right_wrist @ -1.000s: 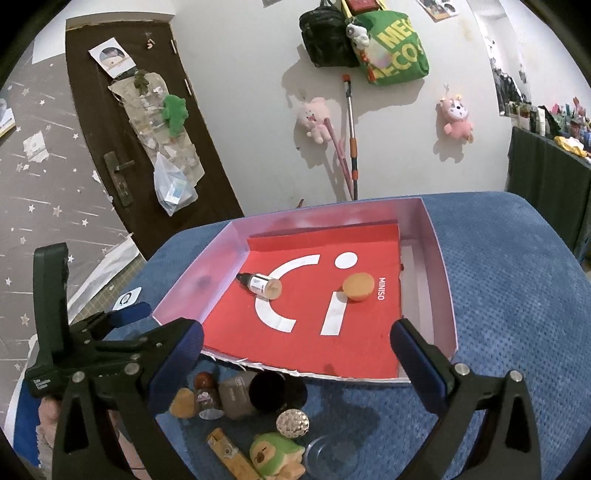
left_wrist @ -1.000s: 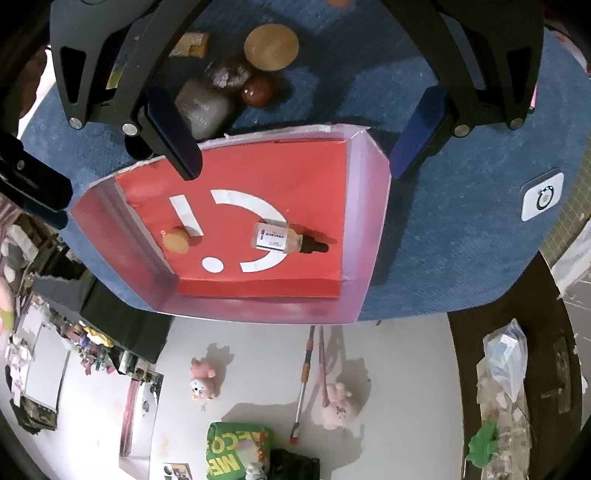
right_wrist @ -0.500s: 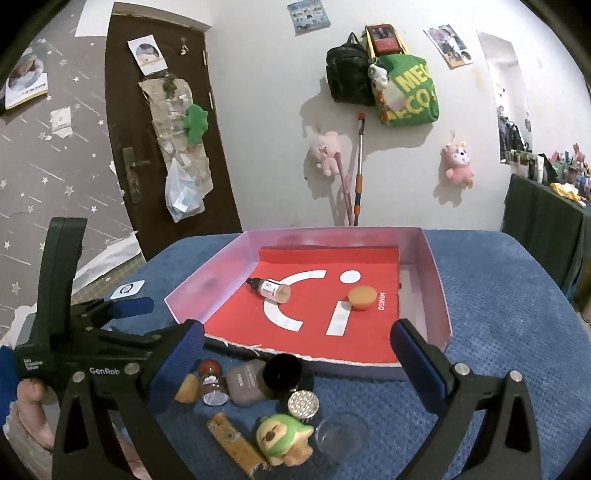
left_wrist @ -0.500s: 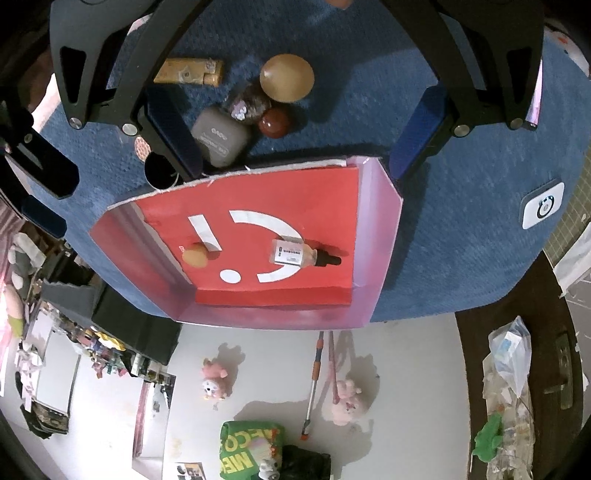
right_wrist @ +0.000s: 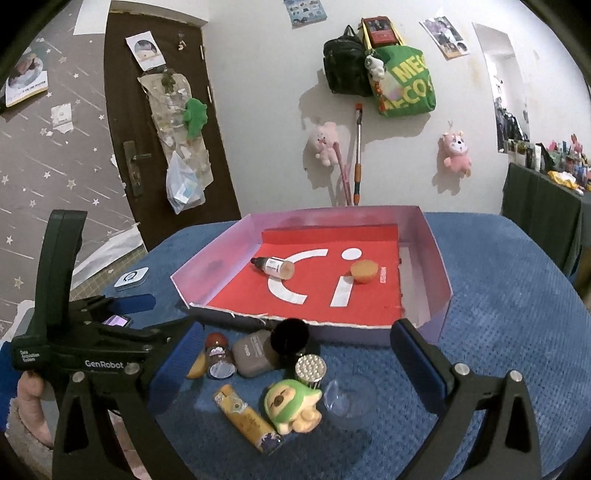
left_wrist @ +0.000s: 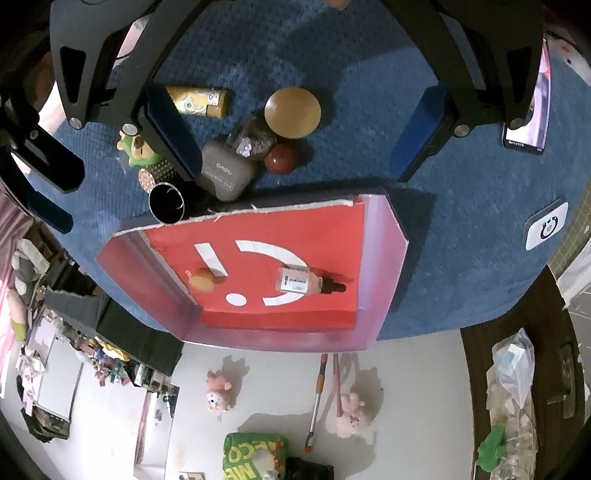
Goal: Organize rigid objects
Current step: 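Withdraw both tools from the box back toward the remaining objects, then grasp the round tan compact with left tool while right tool grasps the clear glass cup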
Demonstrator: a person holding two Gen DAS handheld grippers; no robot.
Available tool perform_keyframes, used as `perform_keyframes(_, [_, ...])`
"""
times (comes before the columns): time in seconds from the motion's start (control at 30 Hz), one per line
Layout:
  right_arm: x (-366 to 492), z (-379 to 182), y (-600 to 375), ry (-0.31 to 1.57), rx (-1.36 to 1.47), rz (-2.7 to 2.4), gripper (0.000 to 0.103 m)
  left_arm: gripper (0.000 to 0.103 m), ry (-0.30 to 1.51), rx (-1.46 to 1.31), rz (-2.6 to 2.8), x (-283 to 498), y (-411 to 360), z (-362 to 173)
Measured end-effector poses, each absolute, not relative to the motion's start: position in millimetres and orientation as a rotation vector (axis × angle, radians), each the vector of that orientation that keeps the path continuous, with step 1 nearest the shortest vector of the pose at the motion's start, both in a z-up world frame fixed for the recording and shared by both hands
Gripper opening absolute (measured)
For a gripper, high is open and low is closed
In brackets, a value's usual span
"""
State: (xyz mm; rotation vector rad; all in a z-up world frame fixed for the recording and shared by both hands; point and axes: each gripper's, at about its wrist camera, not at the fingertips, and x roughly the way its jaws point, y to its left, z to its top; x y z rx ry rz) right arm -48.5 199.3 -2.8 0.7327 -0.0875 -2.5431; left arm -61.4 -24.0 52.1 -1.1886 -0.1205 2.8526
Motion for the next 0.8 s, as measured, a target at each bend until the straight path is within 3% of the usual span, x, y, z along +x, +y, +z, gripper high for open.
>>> perform_keyframes(0.47, [-40.5, -20.3, 194.8, -0.037, 0.85, -2.525, 0.103, 0.103, -0.188, -1.258, 2.802, -49.3, -27.4, 35.8])
perform_keyframes(0.8, [-37.5, -38.8, 193.5, -0.009, 0.938, -2.515, 0.087, 0.103, -0.179, -1.323, 2.792, -47.8, -32.1, 18.2])
